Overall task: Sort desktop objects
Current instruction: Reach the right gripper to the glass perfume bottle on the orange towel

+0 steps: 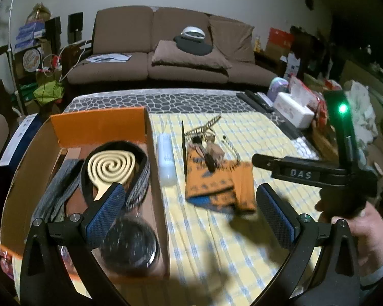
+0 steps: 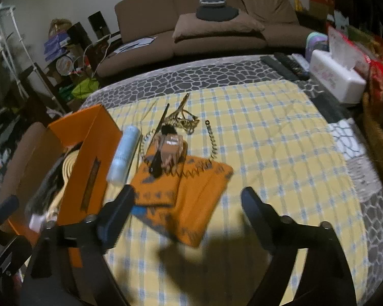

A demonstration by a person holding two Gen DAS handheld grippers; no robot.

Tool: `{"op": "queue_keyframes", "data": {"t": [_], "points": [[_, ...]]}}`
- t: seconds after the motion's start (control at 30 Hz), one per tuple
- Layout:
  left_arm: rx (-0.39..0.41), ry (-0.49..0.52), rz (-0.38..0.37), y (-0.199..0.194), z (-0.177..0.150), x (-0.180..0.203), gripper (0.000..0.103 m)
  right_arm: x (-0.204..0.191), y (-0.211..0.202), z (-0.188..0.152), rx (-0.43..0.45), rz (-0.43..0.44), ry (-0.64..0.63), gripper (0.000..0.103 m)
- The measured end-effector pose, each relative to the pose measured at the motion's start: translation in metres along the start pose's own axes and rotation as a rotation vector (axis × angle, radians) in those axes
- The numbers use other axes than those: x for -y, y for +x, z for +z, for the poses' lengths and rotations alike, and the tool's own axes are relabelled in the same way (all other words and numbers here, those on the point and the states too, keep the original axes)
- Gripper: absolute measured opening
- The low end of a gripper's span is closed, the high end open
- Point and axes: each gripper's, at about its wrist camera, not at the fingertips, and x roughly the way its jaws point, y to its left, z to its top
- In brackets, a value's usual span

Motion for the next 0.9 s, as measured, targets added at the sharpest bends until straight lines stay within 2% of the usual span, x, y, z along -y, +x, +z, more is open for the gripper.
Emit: {"op": "queue_keyframes", "data": {"t": [0.23,0.5,0.73,0.83,0.87,0.9], "points": [[-0.009,-0.023,-0.016,0.034,0.017,-0.004,0.103,0.006,0.042,0.029,-0.022,0.054,0.050,0.078],[-0.047,0.008,-0.028,0.058,0.018,-0.004,0.103,0.002,0.094,0.041,-0.090,0.090,0.085,0.055],[-0.084,0.012,-0.053,0.066,0.018,-0.004,0.103,0.009,0.119,0.043,-0.133,0.093,0.135,0.054],[-0.085,0.005,-0.062,0.067,0.019,-0.005,0.103,0.016,0.124,0.041,-0.144,0.124,0.169,0.037],[-0.085,0.004,-0.065,0.066,0.019,-0.005,0.103,0.017,0.125,0.040,-0.149,0.139,0.178,0.028],[-0.082,0.006,-0.069,0.066,0.019,-0.004,0.103,0.019,0.126,0.039,-0.154,0.146,0.188,0.026]]}}
